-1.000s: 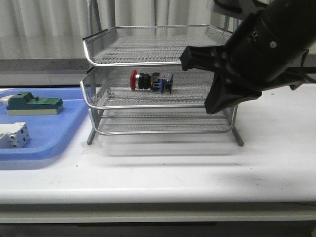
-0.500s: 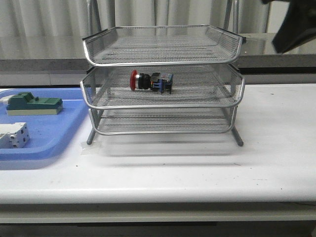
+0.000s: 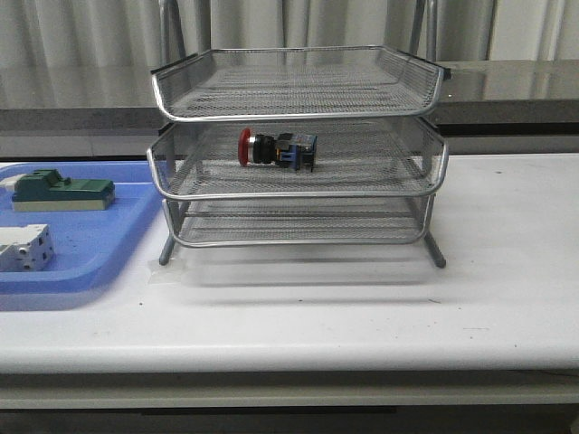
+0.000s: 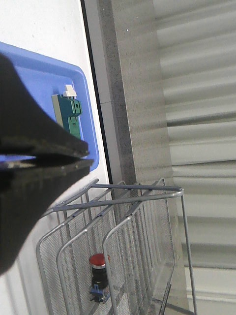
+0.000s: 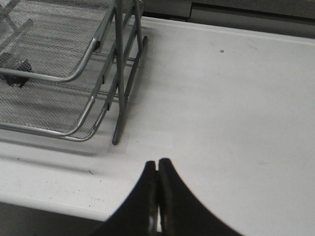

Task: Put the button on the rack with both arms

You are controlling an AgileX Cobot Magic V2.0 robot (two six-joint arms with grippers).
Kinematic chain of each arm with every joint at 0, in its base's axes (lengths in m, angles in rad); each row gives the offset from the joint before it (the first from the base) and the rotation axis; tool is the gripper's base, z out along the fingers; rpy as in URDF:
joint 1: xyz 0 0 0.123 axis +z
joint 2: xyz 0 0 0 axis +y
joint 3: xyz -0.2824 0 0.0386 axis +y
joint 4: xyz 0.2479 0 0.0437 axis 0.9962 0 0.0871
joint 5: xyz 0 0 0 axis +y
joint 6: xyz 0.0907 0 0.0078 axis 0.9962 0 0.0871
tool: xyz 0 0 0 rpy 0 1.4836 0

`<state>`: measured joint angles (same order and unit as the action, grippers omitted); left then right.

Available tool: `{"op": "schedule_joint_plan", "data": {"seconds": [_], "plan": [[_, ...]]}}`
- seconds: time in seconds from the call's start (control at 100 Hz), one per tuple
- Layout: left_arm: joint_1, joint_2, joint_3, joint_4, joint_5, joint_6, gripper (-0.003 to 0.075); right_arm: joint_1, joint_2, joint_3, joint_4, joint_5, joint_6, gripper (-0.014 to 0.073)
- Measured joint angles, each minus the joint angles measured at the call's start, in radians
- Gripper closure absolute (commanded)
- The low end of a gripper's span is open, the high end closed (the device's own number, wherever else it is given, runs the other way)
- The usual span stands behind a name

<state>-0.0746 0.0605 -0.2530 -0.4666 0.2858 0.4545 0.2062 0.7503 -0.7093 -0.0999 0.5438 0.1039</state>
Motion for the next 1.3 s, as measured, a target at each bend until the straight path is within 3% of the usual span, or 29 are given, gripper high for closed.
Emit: {"op": "schedule_joint_plan", "data": {"seconds": [0.26, 0.51, 1.3], "plan": [[0.000, 0.000, 0.000, 0.000, 0.000, 0.000, 0.0741, -0.027, -0.293, 0.175, -0.002, 0.013, 0.000, 0.0693], [0.000, 0.000, 0.000, 0.000, 0.000, 0.000, 0.0741, -0.029, -0.503, 0.235, -0.002, 0.056, 0.000, 0.0693], [0.000, 0.000, 0.000, 0.000, 0.000, 0.000, 0.0741, -0.029, -0.532, 0.235, -0.002, 0.094, 0.000, 0.0693]]}}
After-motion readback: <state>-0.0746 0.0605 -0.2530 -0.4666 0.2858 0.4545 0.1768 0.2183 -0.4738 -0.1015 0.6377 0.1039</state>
